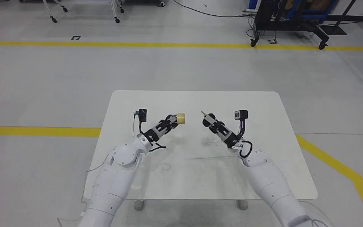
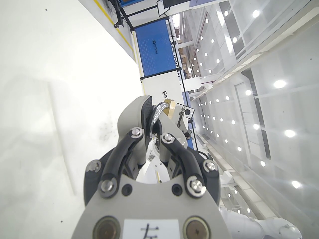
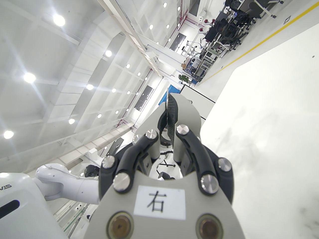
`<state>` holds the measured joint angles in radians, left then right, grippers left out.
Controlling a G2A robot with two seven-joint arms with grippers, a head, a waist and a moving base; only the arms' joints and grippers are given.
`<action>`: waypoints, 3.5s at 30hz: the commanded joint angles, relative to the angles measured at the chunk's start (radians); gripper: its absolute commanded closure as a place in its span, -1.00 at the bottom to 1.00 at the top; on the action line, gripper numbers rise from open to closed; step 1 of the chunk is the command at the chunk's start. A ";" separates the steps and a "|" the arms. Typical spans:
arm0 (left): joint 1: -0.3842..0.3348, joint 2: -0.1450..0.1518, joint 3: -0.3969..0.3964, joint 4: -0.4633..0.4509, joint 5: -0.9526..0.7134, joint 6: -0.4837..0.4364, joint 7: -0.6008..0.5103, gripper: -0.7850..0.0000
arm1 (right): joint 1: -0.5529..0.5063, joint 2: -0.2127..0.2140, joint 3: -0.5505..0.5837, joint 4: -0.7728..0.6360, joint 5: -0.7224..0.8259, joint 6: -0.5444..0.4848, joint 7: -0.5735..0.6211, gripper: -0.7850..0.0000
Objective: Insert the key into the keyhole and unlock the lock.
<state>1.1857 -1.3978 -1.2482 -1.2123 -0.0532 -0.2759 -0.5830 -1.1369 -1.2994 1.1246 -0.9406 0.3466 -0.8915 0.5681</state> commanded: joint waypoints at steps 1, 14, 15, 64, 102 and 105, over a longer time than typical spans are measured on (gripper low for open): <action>0.009 0.000 0.013 -0.010 0.002 0.005 -0.009 1.00 | 0.000 0.000 0.000 0.000 0.000 0.000 0.000 1.00; -0.046 -0.002 0.075 0.108 -0.128 0.011 -0.237 1.00 | 0.034 -0.007 -0.020 -0.042 -0.030 0.082 0.003 1.00; -0.049 -0.002 0.076 0.118 -0.130 0.010 -0.235 1.00 | 0.038 -0.009 -0.027 -0.040 -0.029 0.084 0.013 1.00; -0.172 0.004 0.160 0.180 -0.235 -0.017 -0.376 1.00 | 0.197 -0.039 -0.075 0.196 0.262 0.045 0.405 1.00; -0.354 -0.074 0.265 0.425 -0.475 0.265 -0.184 1.00 | -0.087 0.087 0.148 -0.264 0.113 0.465 0.281 1.00; -0.354 -0.074 0.265 0.425 -0.475 0.265 -0.184 1.00 | -0.132 0.098 0.176 -0.359 0.083 0.527 0.265 1.00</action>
<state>0.8300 -1.4722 -0.9816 -0.7856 -0.5273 -0.0104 -0.7665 -1.2625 -1.2030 1.2966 -1.2802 0.4325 -0.3764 0.8342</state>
